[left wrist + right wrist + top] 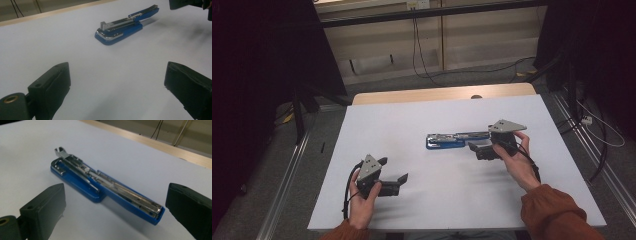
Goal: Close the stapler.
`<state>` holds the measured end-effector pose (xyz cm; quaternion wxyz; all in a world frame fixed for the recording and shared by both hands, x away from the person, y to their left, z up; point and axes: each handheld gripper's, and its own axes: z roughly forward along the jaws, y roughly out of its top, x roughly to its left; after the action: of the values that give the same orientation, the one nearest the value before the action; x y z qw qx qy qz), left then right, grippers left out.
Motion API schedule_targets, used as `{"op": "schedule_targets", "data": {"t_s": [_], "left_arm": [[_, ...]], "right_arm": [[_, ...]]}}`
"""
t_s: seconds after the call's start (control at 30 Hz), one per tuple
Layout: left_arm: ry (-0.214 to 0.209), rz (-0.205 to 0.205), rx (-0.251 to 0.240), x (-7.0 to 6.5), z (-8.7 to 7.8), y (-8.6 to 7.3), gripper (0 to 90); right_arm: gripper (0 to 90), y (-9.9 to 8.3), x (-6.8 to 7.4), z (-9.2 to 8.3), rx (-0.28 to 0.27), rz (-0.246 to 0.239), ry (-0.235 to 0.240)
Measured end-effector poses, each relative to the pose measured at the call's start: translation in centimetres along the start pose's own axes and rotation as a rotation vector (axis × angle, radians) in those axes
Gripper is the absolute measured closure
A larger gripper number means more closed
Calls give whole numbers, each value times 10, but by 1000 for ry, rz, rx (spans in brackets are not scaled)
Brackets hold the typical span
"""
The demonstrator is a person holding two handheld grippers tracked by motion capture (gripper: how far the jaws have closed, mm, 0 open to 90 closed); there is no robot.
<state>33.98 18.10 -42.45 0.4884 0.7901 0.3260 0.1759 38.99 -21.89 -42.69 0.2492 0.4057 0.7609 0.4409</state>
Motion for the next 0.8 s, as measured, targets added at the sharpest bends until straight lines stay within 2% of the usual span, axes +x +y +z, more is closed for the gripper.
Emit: {"op": "schedule_targets", "data": {"t_s": [0.1,0.17,0.23,0.27,0.33,0.47,0.53,0.57,0.63,0.7,0.73,0.8], "left_arm": [[15,-12,-2,-2,3,4,68],[-5,-49,-7,-2,4,6,68],[-13,-44,0,-4,5,8,59],[-10,-45,-6,-6,6,10,45],[-29,-45,0,-6,8,12,48],[-21,-25,-15,-8,15,16,48],[-20,-32,-26,-7,19,18,46],[-11,-35,-21,-6,20,19,47],[-20,-47,-34,-5,27,21,46],[-18,-22,-28,-5,34,24,47],[-23,-25,-23,-5,38,26,48],[-59,-64,-30,-4,47,30,58]], "right_arm": [[58,-4,-1,-1,31,31,21],[76,-8,-2,-2,29,61,39],[76,-11,-4,-3,40,61,29],[76,-13,-6,-4,49,76,31],[70,-15,-9,-4,63,99,33],[84,-18,-10,-7,70,84,18],[84,-18,-10,-8,95,81,22],[84,-19,-11,-8,97,82,32],[86,-20,-10,-8,85,71,39],[97,-20,-10,-9,83,78,27],[119,-20,-10,-9,84,84,30],[141,-21,-10,-9,92,85,33]]}}
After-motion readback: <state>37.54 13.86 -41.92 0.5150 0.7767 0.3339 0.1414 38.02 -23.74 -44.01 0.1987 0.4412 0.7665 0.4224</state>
